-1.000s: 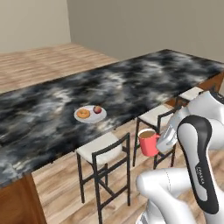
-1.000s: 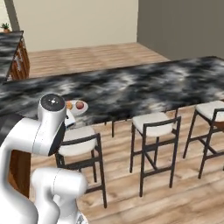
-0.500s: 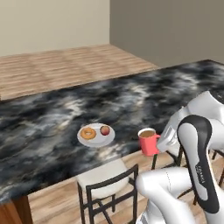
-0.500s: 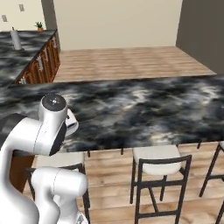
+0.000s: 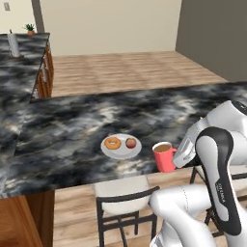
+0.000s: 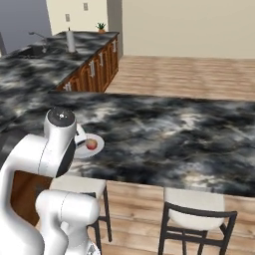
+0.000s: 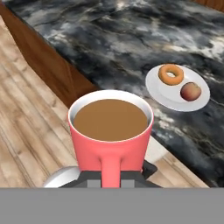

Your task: Pick up the brewed coffee from the coffee machine and place it next to the breakfast plate on the dining counter.

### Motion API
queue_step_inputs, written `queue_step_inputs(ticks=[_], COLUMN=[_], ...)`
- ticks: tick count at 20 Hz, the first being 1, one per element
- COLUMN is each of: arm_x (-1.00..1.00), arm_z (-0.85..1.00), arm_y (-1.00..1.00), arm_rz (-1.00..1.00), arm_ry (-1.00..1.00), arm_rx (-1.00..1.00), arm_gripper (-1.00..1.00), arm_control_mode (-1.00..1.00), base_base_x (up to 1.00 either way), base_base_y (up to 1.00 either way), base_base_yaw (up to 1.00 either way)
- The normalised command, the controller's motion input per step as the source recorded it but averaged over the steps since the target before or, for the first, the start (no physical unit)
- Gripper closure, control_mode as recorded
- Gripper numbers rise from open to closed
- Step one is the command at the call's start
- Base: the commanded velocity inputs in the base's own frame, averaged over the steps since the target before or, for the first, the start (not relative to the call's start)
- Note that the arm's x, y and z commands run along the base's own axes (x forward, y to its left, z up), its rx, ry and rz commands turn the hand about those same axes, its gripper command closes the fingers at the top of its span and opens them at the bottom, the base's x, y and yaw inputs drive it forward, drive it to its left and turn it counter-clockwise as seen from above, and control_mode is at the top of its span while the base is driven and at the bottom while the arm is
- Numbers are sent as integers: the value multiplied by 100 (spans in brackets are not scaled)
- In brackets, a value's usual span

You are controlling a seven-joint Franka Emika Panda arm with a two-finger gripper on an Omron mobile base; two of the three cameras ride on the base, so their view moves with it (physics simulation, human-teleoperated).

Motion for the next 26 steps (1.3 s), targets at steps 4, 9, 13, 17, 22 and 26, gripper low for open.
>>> queue_step_inputs(ticks=[4, 9, 13, 17, 22, 26], arm_x=[20, 63, 58, 77, 98, 99], arm_z=[-4, -14, -17, -20, -23, -7], arm_y=[-4, -38, -47, -41, -30, -25], arm_rz=[4, 6, 4, 2, 2, 0], arm_ry=[0, -5, -6, 0, 0, 1], arm_rx=[0, 0, 0, 0, 0, 4], arm_gripper=[100, 100, 100, 100, 100, 100], arm_control_mode=[-100, -100, -100, -100, -100, -100], base_base_x=[73, 0, 0, 0, 0, 0], base_base_y=[-5, 0, 0, 0, 0, 0], base_base_yaw=[29, 0, 0, 0, 0, 0])
